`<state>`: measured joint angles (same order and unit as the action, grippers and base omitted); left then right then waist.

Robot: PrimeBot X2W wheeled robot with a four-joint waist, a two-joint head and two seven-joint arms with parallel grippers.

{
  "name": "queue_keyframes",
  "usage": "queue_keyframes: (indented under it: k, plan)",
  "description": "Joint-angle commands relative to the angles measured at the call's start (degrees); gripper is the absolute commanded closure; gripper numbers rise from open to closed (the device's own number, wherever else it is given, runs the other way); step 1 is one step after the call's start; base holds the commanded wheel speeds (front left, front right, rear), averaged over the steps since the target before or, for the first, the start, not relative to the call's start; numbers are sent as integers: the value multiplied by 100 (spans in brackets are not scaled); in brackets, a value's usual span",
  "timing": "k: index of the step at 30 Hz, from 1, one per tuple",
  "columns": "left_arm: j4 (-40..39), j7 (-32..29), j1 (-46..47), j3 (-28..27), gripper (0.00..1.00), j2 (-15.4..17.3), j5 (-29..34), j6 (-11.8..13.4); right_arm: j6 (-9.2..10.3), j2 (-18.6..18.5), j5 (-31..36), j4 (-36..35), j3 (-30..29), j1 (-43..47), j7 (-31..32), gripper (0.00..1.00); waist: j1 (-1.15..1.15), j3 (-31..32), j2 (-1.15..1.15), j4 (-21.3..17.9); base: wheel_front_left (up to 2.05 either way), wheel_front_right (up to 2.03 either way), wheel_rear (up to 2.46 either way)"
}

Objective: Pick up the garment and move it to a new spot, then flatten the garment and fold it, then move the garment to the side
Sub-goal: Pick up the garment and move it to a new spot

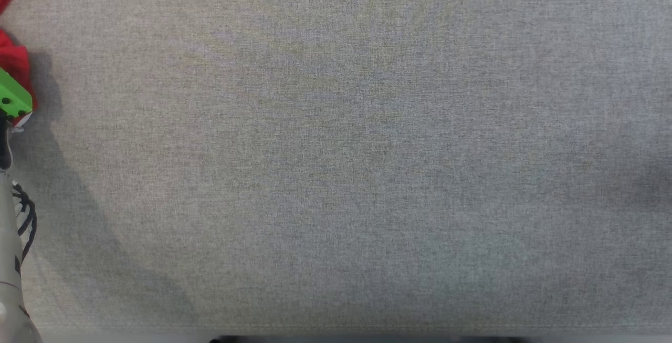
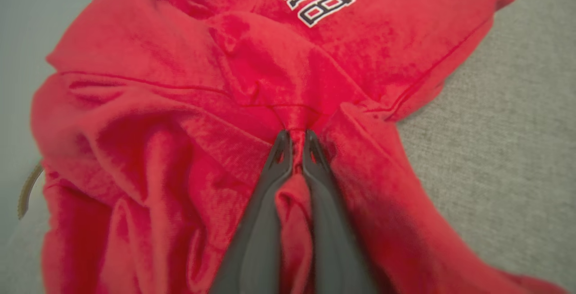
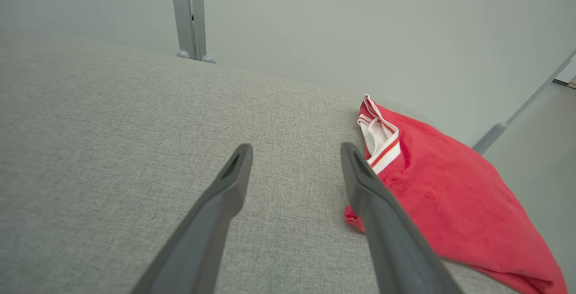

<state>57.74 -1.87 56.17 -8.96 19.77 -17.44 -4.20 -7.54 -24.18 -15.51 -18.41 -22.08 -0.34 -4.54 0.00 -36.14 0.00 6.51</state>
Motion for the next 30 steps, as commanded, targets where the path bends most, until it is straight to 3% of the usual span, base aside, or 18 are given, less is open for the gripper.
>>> queue_keyframes:
  k: [1, 9, 17, 23, 30]
  plan:
    - [64, 101, 49, 67, 100, 59, 84, 21, 12, 23, 29, 41, 0, -50, -5, 0, 0, 57, 0, 3, 0, 0, 0]
    - [-195, 866, 493, 312, 100, 71, 245, -72, 12, 171, 45, 291, 287, -139, -126, 0, 0, 553, 0, 28, 0, 0, 0]
    - [-797, 1251, 835, 685, 100, 245, 513, -162, 12, 501, 72, 770, 659, -281, -351, 0, 0, 1188, 0, -234, 0, 0, 0]
    - [-1735, 970, 1078, 1101, 100, 205, 735, -210, 12, 844, 98, 1201, 915, -353, -608, 0, 0, 1586, 0, -680, 0, 0, 0]
    - [-3035, 235, 1181, 1675, 100, 2, 807, -274, 12, 1245, 62, 1694, 1138, -445, -865, 0, 0, 1876, 0, -1330, 0, 0, 0]
